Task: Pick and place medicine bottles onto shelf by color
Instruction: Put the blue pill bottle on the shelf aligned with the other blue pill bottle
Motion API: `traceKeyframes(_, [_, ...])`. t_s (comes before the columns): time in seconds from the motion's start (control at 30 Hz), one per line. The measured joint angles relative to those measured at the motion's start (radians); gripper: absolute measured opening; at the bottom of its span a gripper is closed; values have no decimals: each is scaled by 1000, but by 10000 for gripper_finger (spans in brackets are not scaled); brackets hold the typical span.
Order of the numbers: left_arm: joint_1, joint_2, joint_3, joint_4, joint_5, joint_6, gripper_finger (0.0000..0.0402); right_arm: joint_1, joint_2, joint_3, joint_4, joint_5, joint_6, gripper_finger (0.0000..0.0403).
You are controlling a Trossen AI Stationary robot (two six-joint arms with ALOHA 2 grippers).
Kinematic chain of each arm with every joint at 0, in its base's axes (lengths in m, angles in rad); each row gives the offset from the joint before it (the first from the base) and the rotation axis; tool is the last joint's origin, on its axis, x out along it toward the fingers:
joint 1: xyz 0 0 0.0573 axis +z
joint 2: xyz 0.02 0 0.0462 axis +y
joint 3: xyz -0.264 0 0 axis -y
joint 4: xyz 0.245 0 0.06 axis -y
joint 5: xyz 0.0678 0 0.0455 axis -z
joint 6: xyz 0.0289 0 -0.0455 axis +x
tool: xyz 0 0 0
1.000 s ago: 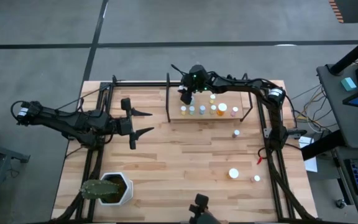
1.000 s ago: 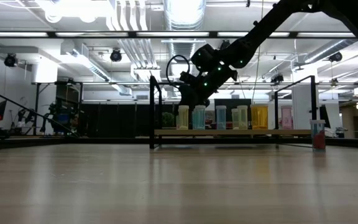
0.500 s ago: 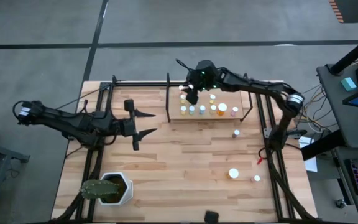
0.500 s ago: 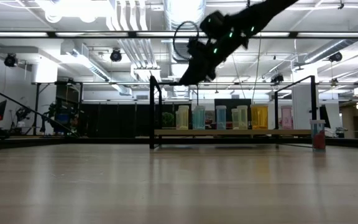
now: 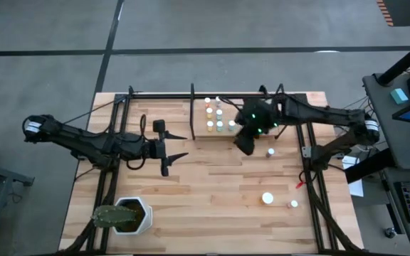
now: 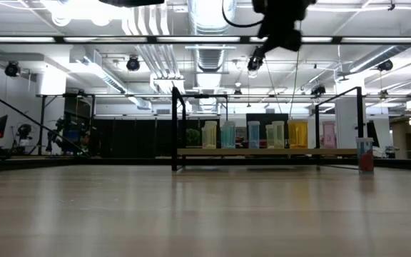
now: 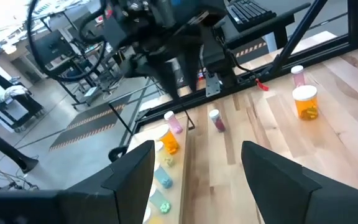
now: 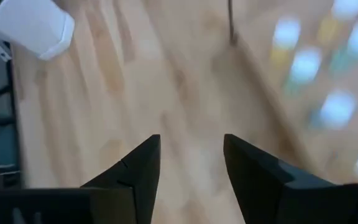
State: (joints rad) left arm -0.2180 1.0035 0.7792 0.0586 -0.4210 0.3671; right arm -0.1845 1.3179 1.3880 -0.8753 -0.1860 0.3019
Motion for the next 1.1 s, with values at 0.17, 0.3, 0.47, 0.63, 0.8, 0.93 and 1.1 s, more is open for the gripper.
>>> traceKeyframes(0.17, [0,30,0,46,1,11,224,76,-17,-6,-207,61,263,194])
traceKeyframes(0.3, [0,30,0,72,1,34,224,102,-9,-34,-383,101,375,220])
traceKeyframes(0.47, [0,11,0,63,0,39,224,111,-22,-159,-403,109,472,240])
traceKeyframes(0.63, [0,-8,0,56,-1,40,224,110,-38,-299,-396,111,545,244])
traceKeyframes(0.8, [0,-19,0,54,-3,40,224,111,-41,-394,-371,134,585,240])
traceKeyframes(0.93, [0,-21,0,53,-3,41,224,108,-41,-439,-314,195,589,240])
traceKeyframes(1.1, [0,-21,0,53,-3,41,224,98,-41,-483,-235,247,580,237])
